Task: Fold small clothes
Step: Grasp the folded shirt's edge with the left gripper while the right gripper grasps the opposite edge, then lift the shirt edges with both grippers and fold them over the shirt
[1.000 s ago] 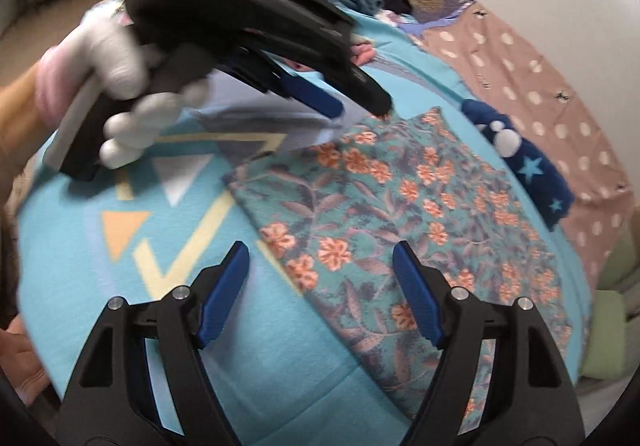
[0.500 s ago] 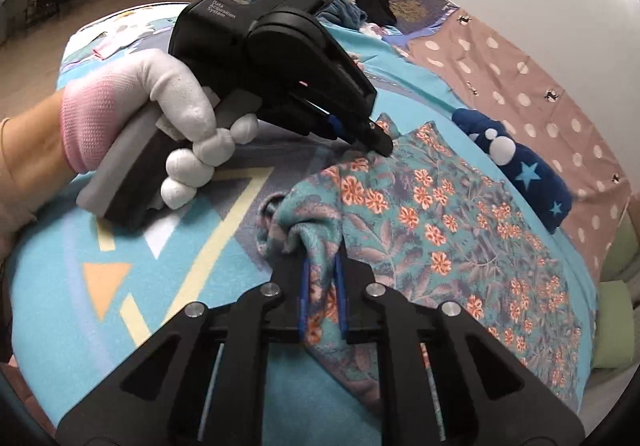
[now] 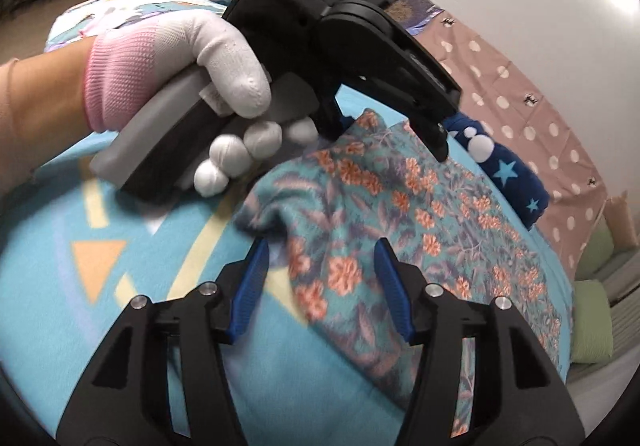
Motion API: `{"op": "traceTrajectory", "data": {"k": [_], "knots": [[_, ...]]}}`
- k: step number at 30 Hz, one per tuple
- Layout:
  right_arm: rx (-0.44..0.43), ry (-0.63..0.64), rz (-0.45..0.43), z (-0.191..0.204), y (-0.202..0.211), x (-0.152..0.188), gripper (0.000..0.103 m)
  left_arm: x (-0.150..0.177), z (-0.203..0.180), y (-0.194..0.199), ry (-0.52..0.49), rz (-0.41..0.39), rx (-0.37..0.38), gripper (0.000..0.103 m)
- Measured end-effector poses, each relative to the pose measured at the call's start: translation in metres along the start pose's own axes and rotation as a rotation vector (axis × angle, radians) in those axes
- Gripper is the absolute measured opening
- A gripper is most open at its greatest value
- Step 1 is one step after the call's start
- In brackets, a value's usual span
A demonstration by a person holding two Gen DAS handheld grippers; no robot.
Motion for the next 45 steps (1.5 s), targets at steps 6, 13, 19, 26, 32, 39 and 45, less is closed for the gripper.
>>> {"op": "traceTrajectory", "data": {"k": [6, 13, 19, 26, 32, 39, 45], "knots": [[0.003, -0.021, 0.002, -0.003, -0.006, -0.004, 0.054, -0.006, -0.003, -0.008, -0.025, 0.003, 0.024, 0.081], [-0.013, -0.046, 0.015, -0.006, -0.013, -0.006, 0.054, -0.009, -0.003, -0.013, -0.032, 0.0, 0.003, 0.081], [-0.019, -0.056, 0.026, -0.006, -0.017, -0.006, 0.056, -0.011, 0.002, -0.015, -0.035, -0.005, -0.044, 0.058], [0.004, -0.059, -0.017, -0.008, -0.006, -0.011, 0.013, -0.01, 0.017, -0.016, 0.073, 0.029, -0.094, 0.009], [-0.055, -0.224, -0.104, -0.046, 0.028, -0.027, 0.011, -0.041, -0.017, -0.011, 0.003, 0.023, -0.111, 0.009], [-0.084, -0.417, -0.158, -0.112, 0.062, -0.031, 0.011, -0.076, -0.065, -0.035, -0.036, 0.038, -0.118, 0.009], [-0.08, -0.574, -0.185, -0.173, 0.081, -0.004, 0.011, -0.088, -0.108, -0.076, -0.062, 0.066, -0.122, 0.009]]}}
Point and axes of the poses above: each gripper's, at about its wrist camera, not at the fingertips, and y roughly against the way its jaws point, z to its left, x to its underside, the point moved 7 cm from there along -y, roughly the way its jaws point, and after that the axes turned 14 degrees about -y, right-handed, at the moved point
